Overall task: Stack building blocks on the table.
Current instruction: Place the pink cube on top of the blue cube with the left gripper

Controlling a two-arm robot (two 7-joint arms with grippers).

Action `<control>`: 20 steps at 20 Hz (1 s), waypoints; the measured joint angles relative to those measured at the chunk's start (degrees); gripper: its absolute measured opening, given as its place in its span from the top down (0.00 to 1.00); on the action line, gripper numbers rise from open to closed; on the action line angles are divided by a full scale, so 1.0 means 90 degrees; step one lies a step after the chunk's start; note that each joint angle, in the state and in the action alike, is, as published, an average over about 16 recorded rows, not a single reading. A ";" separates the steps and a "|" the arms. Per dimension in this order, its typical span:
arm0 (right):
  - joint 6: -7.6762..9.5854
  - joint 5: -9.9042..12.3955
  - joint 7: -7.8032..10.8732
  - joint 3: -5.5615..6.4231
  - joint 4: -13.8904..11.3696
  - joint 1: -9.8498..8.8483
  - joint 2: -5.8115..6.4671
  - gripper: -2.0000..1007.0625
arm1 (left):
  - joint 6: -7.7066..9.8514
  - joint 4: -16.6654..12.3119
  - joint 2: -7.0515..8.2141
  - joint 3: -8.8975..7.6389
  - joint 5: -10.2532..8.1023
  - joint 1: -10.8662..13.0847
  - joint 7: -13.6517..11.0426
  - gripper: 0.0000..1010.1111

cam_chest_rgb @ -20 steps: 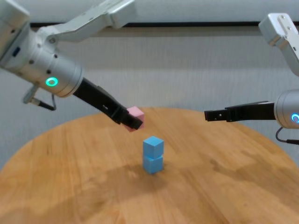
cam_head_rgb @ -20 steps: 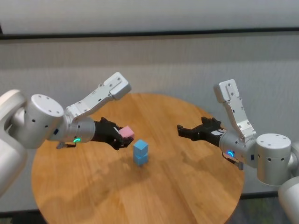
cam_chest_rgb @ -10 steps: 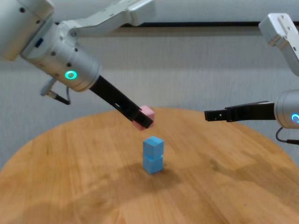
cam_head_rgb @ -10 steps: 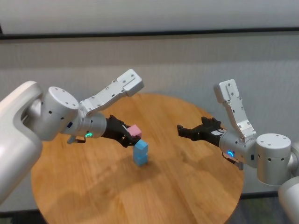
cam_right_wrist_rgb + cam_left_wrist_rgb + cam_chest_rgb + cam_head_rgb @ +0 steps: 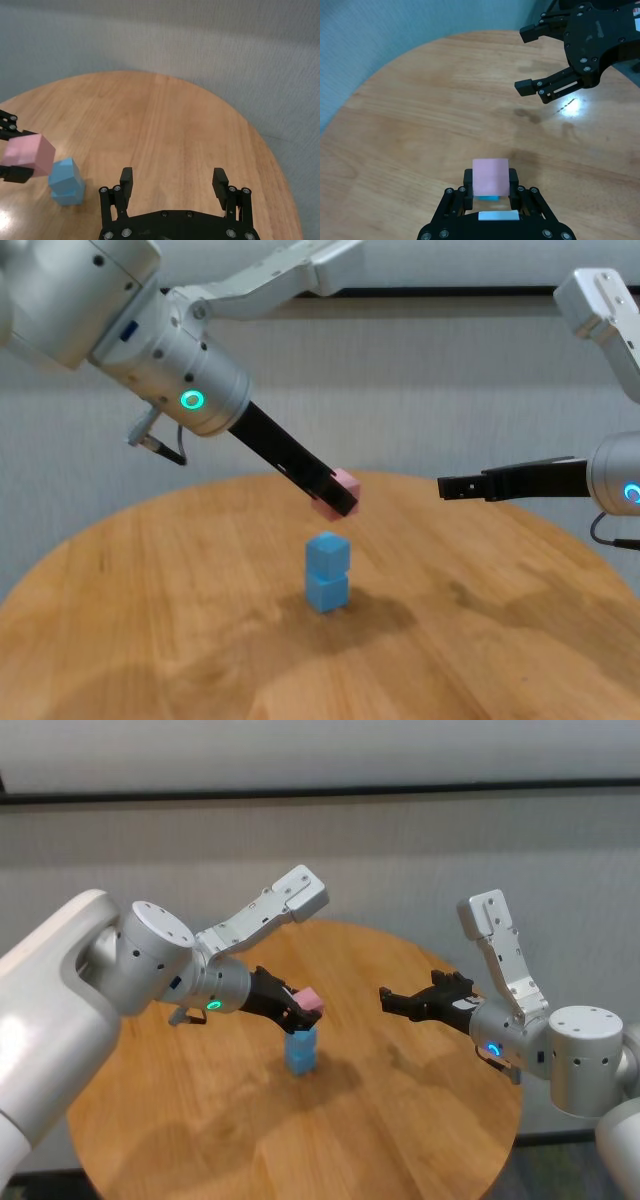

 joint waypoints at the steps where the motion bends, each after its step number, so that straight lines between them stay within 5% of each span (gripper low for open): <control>1: 0.0000 0.0000 0.0000 0.0000 0.0000 0.0000 0.0000 0.00 | -0.0004 0.0046 -0.0031 -0.0001 -0.0007 -0.0012 -0.0001 0.60; 20: 0.0000 0.0000 0.0000 0.0000 0.0000 0.0000 0.0000 0.00 | -0.0065 0.0499 -0.0264 -0.0009 -0.0127 -0.0097 -0.0027 0.60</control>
